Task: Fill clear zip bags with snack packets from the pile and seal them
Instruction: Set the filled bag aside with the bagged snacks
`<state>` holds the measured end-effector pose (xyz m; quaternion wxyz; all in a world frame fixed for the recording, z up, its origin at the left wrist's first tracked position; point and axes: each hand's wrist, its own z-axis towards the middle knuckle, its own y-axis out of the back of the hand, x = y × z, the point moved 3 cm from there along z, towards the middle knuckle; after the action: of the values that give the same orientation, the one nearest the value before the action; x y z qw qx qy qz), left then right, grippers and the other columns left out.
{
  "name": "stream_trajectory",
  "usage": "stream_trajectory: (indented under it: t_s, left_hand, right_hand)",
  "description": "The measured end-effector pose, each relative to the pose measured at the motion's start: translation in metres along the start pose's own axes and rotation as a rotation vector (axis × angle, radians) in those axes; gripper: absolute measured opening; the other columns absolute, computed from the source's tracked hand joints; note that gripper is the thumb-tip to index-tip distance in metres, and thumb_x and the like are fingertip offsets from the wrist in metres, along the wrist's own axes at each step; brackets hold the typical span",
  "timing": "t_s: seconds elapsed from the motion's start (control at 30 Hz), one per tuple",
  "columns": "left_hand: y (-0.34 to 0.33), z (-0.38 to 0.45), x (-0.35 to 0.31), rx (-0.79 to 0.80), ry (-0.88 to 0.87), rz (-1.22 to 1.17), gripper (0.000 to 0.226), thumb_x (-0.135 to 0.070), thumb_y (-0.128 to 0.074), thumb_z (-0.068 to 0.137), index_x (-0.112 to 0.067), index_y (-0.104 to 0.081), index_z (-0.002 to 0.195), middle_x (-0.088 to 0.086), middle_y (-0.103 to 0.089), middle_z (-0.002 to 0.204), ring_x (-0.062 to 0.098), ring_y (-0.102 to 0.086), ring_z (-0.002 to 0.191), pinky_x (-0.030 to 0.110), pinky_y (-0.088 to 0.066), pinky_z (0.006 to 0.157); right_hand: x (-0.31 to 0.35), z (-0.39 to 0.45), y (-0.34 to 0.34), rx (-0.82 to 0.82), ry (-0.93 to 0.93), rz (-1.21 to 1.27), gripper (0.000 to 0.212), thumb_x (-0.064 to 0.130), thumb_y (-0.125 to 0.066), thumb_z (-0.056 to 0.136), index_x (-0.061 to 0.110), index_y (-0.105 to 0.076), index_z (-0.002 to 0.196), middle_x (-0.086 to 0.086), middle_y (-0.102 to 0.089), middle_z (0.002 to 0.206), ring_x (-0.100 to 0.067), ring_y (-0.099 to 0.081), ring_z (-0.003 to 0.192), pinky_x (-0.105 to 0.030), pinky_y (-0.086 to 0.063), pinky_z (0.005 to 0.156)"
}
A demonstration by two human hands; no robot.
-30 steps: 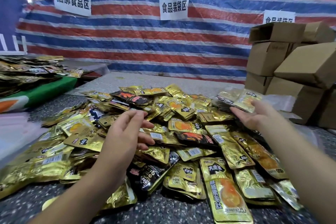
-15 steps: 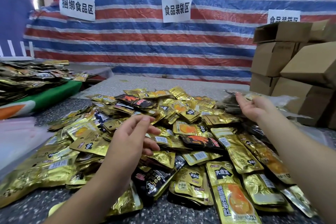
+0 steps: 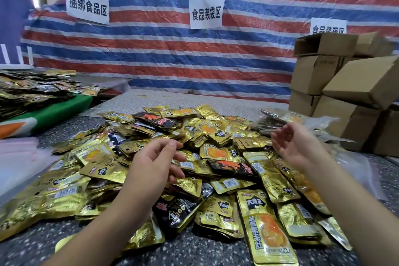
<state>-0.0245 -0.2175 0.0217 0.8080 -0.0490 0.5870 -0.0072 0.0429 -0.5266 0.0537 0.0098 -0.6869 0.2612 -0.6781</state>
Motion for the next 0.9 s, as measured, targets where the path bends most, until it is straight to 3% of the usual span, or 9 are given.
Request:
stream_trajectory:
  t_s: [0.2, 0.33, 0.43, 0.53, 0.6, 0.63, 0.7, 0.77, 0.9]
  left_hand:
    - [-0.001, -0.002, -0.002, 0.000, -0.036, 0.056, 0.035, -0.038, -0.052, 0.097, -0.025, -0.070, 0.070, -0.001, -0.060, 0.057, 0.012, -0.053, 0.048, 0.022, -0.043, 0.045]
    - [-0.004, -0.004, -0.001, 0.027, -0.031, 0.088, 0.053, -0.055, -0.044, 0.090, -0.019, -0.064, 0.057, 0.004, -0.048, 0.046, 0.016, -0.044, 0.041, 0.023, -0.038, 0.042]
    - [-0.004, -0.004, -0.002, 0.034, -0.103, 0.163, 0.059, -0.064, -0.040, 0.087, -0.017, -0.058, 0.054, 0.008, -0.042, 0.047, 0.018, -0.037, 0.043, 0.027, -0.033, 0.045]
    - [-0.004, -0.007, -0.010, -0.006, -0.240, 0.251, 0.036, -0.052, -0.052, 0.089, -0.021, -0.057, 0.071, 0.000, -0.050, 0.057, 0.024, -0.042, 0.049, 0.042, -0.038, 0.044]
    - [-0.003, -0.005, -0.015, -0.043, -0.289, 0.266, 0.010, -0.035, -0.060, 0.092, -0.030, -0.061, 0.084, -0.003, -0.061, 0.070, 0.018, -0.049, 0.050, 0.036, -0.042, 0.045]
    - [-0.002, -0.004, -0.018, -0.052, -0.289, 0.265, 0.012, -0.035, -0.059, 0.093, -0.030, -0.063, 0.084, -0.003, -0.062, 0.065, 0.015, -0.048, 0.047, 0.031, -0.040, 0.042]
    - [0.000, -0.001, -0.027, -0.057, -0.329, 0.341, 0.034, -0.046, -0.050, 0.093, -0.023, -0.063, 0.071, -0.003, -0.050, 0.046, 0.011, -0.039, 0.039, 0.022, -0.032, 0.038]
    - [0.003, 0.002, -0.040, -0.043, -0.375, 0.422, 0.057, -0.055, -0.040, 0.094, -0.016, -0.046, 0.052, -0.007, -0.036, 0.039, 0.009, -0.031, 0.034, 0.015, -0.027, 0.036]
    - [0.042, 0.031, -0.047, -0.182, -0.320, 0.507, 0.081, -0.062, -0.028, 0.099, 0.002, -0.041, 0.051, 0.012, -0.039, 0.044, 0.019, -0.031, 0.039, 0.025, -0.023, 0.043]
  right_hand:
    - [-0.022, -0.066, -0.030, 0.188, 0.073, -0.054, 0.039, 0.031, -0.047, 0.103, 0.017, -0.042, 0.067, 0.003, -0.045, 0.052, -0.013, -0.050, 0.050, -0.029, -0.048, 0.056]
    - [-0.051, -0.088, -0.039, 0.262, 0.082, -0.082, 0.047, 0.036, -0.045, 0.103, 0.014, -0.043, 0.061, 0.000, -0.044, 0.053, -0.015, -0.049, 0.047, -0.033, -0.044, 0.058]
    - [-0.063, -0.096, -0.045, 0.350, 0.027, -0.003, 0.039, 0.033, -0.044, 0.102, 0.010, -0.047, 0.071, -0.002, -0.049, 0.059, -0.014, -0.051, 0.051, -0.028, -0.047, 0.053]
    - [-0.063, -0.101, -0.051, 0.437, 0.035, 0.060, 0.025, 0.022, -0.043, 0.102, 0.007, -0.051, 0.084, -0.003, -0.051, 0.066, -0.012, -0.049, 0.052, -0.023, -0.045, 0.053]
    - [-0.063, -0.104, -0.051, 0.463, 0.070, 0.001, 0.026, 0.023, -0.042, 0.102, 0.007, -0.051, 0.083, -0.001, -0.046, 0.061, -0.011, -0.042, 0.048, -0.025, -0.038, 0.054]
    - [-0.064, -0.106, -0.050, 0.459, 0.096, -0.054, 0.031, 0.027, -0.041, 0.103, 0.009, -0.050, 0.079, 0.000, -0.042, 0.056, -0.012, -0.038, 0.045, -0.026, -0.036, 0.053]
    - [-0.063, -0.109, -0.049, 0.439, 0.118, -0.125, 0.043, 0.038, -0.042, 0.100, 0.013, -0.047, 0.066, -0.001, -0.033, 0.049, -0.014, -0.032, 0.041, -0.028, -0.031, 0.050]
    - [-0.064, -0.113, -0.049, 0.453, 0.092, -0.129, 0.048, 0.047, -0.047, 0.091, 0.016, -0.045, 0.054, -0.001, -0.030, 0.045, -0.015, -0.030, 0.039, -0.029, -0.028, 0.047]
    - [-0.073, -0.122, -0.057, 0.584, 0.047, -0.129, 0.051, 0.053, -0.049, 0.086, 0.019, -0.047, 0.049, -0.001, -0.033, 0.045, -0.016, -0.035, 0.039, -0.024, -0.033, 0.042]
